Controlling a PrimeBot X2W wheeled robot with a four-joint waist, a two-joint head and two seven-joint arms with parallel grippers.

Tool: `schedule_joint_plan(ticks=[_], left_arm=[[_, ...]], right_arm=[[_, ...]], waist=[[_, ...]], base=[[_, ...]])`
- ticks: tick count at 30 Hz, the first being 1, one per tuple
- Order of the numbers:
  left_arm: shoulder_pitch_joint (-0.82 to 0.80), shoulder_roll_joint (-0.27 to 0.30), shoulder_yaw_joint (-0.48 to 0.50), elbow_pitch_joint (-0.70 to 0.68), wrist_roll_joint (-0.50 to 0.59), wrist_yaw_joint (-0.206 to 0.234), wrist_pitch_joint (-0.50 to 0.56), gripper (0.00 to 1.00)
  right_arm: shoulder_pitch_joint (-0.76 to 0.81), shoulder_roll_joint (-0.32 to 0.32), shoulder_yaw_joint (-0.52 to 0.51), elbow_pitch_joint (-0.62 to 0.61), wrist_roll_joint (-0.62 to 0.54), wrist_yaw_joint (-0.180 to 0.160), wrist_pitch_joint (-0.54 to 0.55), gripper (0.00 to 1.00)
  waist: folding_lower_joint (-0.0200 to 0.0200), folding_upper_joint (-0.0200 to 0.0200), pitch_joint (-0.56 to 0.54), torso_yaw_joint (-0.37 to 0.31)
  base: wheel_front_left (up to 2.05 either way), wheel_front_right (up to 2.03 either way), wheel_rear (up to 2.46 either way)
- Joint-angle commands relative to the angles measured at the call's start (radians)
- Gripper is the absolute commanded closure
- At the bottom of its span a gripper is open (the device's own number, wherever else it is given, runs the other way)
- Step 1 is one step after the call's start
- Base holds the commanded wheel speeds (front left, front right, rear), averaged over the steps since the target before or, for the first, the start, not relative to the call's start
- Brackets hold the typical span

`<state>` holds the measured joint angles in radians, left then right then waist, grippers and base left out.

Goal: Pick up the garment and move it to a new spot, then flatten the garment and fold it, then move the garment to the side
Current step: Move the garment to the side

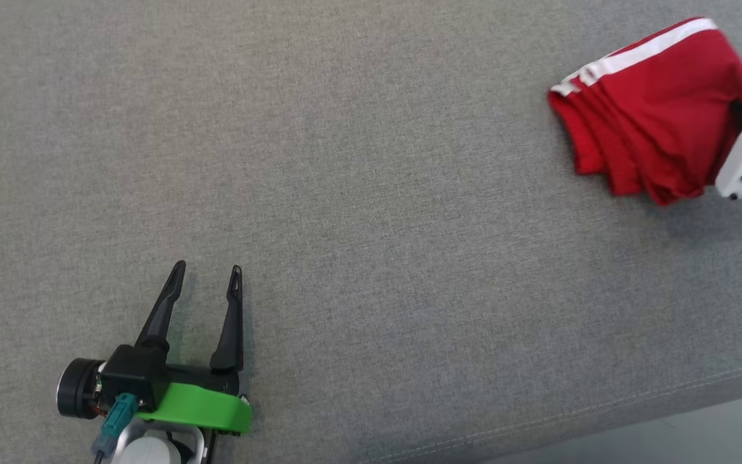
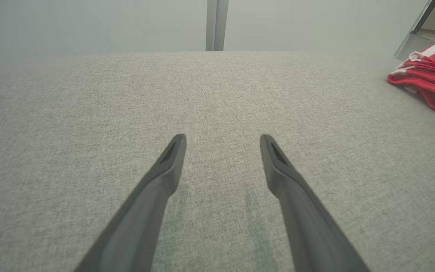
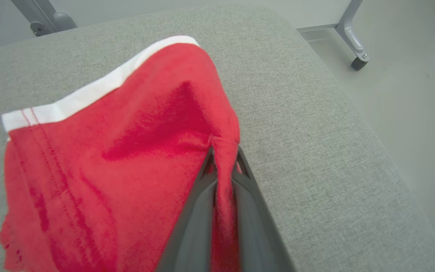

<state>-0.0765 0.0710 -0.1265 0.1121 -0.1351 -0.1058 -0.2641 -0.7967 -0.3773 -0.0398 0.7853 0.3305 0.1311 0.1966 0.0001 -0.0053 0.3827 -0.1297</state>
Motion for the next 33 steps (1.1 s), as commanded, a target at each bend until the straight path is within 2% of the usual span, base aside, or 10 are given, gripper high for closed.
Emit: schedule_joint_plan(ticks=[1, 7, 13, 14, 15, 18, 22, 29, 33], left_arm=[[-0.011, 0.006, 0.004, -0.004, 0.007, -0.003, 0.0, 0.0], [0.0, 0.017, 0.016, -0.012, 0.013, -0.001, 0.0, 0.0], [0.007, 0.009, 0.023, -0.025, 0.01, 0.006, 0.0, 0.0], [0.007, 0.007, 0.025, -0.027, 0.008, 0.008, 0.0, 0.0], [0.008, 0.005, 0.027, -0.028, 0.005, 0.009, 0.0, 0.0], [0.014, 0.002, 0.035, -0.026, 0.0, 0.012, 0.0, 0.0], [0.01, -0.002, 0.045, -0.027, -0.008, 0.013, 0.0, 0.0], [0.04, -0.01, 0.06, -0.008, -0.031, 0.016, 0.0, 0.0], [0.067, -0.015, 0.073, 0.011, -0.051, 0.016, 0.0, 0.0]], right_arm=[[-0.02, -0.016, -0.008, 0.008, -0.019, -0.001, 0.0, 1.0], [-0.113, -0.126, -0.13, 0.091, -0.089, -0.001, 0.021, 1.0], [-0.146, -0.168, -0.247, 0.17, -0.197, -0.001, 0.001, 1.0], [-0.149, -0.166, -0.263, 0.179, -0.218, -0.001, -0.004, 0.84], [-0.151, -0.157, -0.275, 0.183, -0.238, -0.001, -0.01, 0.0], [-0.156, -0.152, -0.306, 0.157, -0.308, -0.001, -0.041, 0.0], [-0.145, -0.127, -0.305, 0.118, -0.324, -0.001, -0.079, 0.0], [-0.051, -0.092, -0.226, -0.021, -0.272, -0.001, -0.199, 0.0], [0.069, -0.069, -0.18, -0.143, -0.221, -0.001, -0.268, 0.0]], waist=[[-0.0001, 0.0053, 0.059, 0.025], [-0.0001, 0.0053, 0.102, 0.083], [-0.0001, 0.0053, 0.109, 0.116], [-0.0001, 0.0053, 0.11, 0.118], [-0.0001, 0.0053, 0.109, 0.118], [-0.0001, 0.0053, 0.094, 0.112], [-0.0001, 0.0053, 0.069, 0.105], [-0.0001, 0.0053, -0.051, 0.089], [-0.0001, 0.0053, -0.124, 0.094]], base=[[0.0, 0.0, 0.0], [0.0, 0.0, 0.0], [0.0, 0.0, 0.0], [0.0, 0.0, 0.0], [0.0, 0.0, 0.0], [0.0, 0.0, 0.0], [0.0, 0.0, 0.0], [0.0, 0.0, 0.0], [0.0, 0.0, 0.0]])
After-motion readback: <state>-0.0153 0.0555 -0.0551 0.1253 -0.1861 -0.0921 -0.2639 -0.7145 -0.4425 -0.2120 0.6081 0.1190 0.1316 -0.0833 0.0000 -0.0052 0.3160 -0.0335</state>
